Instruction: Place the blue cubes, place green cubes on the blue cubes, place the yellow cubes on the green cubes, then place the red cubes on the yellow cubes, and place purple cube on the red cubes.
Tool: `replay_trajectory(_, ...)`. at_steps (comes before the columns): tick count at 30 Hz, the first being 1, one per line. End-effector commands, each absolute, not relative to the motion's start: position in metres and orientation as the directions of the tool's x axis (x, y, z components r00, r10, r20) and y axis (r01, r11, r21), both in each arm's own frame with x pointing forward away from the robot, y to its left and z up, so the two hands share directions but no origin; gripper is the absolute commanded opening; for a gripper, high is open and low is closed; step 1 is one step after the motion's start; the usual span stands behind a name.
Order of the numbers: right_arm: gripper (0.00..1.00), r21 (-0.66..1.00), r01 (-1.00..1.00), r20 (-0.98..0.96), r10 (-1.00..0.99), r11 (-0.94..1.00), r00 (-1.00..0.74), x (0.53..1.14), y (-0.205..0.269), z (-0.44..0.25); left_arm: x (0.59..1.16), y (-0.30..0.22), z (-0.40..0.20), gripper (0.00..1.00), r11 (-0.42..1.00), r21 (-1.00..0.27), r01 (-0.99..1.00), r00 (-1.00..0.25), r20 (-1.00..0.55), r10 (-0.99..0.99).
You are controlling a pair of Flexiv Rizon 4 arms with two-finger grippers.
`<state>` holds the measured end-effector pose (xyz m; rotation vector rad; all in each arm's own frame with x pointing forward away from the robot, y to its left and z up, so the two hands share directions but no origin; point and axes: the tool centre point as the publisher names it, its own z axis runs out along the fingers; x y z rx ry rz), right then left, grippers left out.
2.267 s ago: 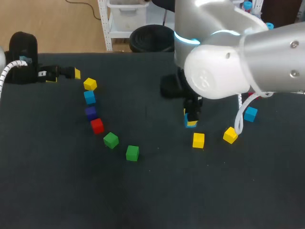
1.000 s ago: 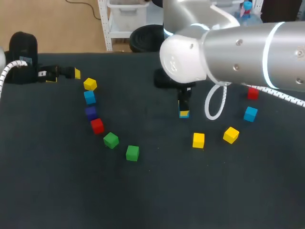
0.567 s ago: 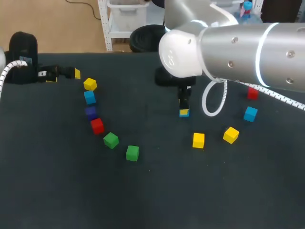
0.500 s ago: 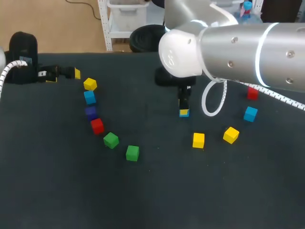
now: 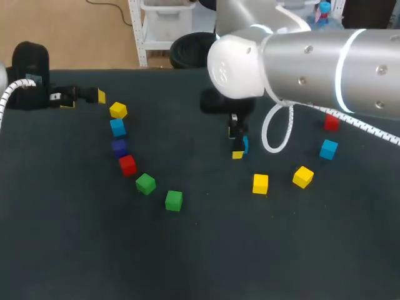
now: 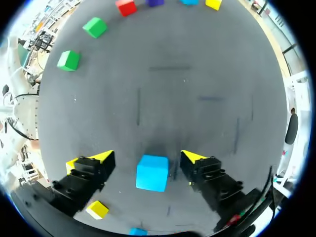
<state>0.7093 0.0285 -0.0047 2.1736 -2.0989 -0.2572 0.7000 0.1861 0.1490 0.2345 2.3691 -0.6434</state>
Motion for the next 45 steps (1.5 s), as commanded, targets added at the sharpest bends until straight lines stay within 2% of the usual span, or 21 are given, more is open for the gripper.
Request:
replay_trajectory(1, 1.00, 0.175, -0.981, -0.095, -0.993, -0.082, 0.067, 0.704, 0.019, 0.023, 0.700, 0.186, 0.150, 1.00, 0.864, -0.385, 0.324, -0.766, -0.643, 0.000)
replay_trajectory(11, 1.00, 0.100, -0.965, -0.160, -0.962, -0.241, 0.223, 0.693, -0.012, 0.108, 0.700, 0.186, 0.150, 1.00, 0.864, -0.385, 0.324, -0.766, -0.643, 0.000)
replay_trajectory(20, 1.00, 0.109, -0.900, -0.165, -0.901, -0.421, 0.401, 0.676, -0.045, 0.111, 0.700, 0.186, 0.150, 1.00, 0.864, -0.385, 0.324, -0.766, -0.643, 0.000)
replay_trajectory(26, 1.00, 0.069, -0.876, -0.060, -0.879, -0.477, 0.473, 0.669, -0.077, 0.096, 0.700, 0.186, 0.150, 1.00, 0.864, -0.385, 0.324, -0.766, -0.643, 0.000)
replay_trajectory(32, 1.00, 0.069, -0.880, -0.013, -0.882, -0.470, 0.471, 0.666, -0.107, 0.084, 0.700, 0.186, 0.150, 1.00, 0.864, -0.385, 0.324, -0.766, -0.643, 0.000)
replay_trajectory(45, 1.00, 0.075, -0.954, -0.146, -0.950, -0.290, 0.277, 0.654, -0.163, 0.058, 0.700, 0.186, 0.150, 1.00, 0.864, -0.385, 0.324, -0.766, -0.643, 0.000)
